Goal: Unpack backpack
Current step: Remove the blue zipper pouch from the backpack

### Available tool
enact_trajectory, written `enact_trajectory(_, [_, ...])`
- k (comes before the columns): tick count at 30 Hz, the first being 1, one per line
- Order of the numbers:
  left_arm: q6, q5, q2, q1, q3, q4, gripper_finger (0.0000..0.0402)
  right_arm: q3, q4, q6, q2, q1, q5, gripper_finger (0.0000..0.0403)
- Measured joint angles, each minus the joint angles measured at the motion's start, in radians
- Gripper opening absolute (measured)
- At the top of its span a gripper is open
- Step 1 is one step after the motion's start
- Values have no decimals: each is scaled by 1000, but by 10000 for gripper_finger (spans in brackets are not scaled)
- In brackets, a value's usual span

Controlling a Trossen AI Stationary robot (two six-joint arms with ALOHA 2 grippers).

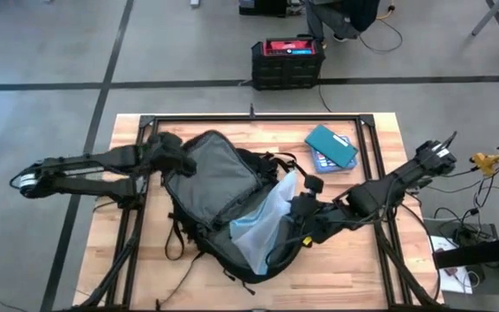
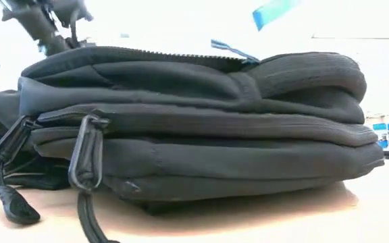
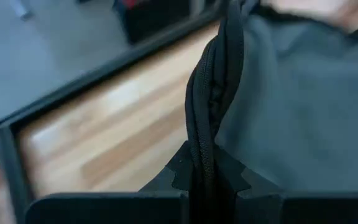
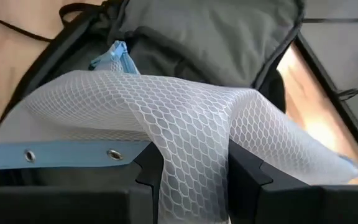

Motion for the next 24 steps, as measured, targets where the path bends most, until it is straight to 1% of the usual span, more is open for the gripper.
enact_trajectory(4, [20,48,-38,-64,8,101,8,34,-27,-13,-26,0,28,93])
enact_trajectory(7, [15,51,-37,-123,-4,153,8,55,-74,-13,-42,0,42,93])
enact_trajectory(10, [7,52,-11,-180,-34,171,9,77,-93,-13,-71,-2,52,93])
enact_trajectory(12, [-4,52,7,-203,-65,181,9,91,-107,-14,-91,-2,84,93])
enact_trajectory(16, [-66,53,56,-212,-138,177,9,106,-103,-44,-137,-2,116,93])
enact_trajectory(18, [-79,50,77,-207,-165,148,10,110,-102,-50,-161,-5,137,93])
enact_trajectory(20, [-79,23,86,-198,-170,96,13,110,-102,-51,-182,-5,141,93])
enact_trajectory(22, [-80,-14,82,-186,-160,6,23,110,-106,-52,-195,-7,142,93])
enact_trajectory(24, [-78,-60,75,-175,-122,-81,39,110,-110,-51,-203,-7,139,93])
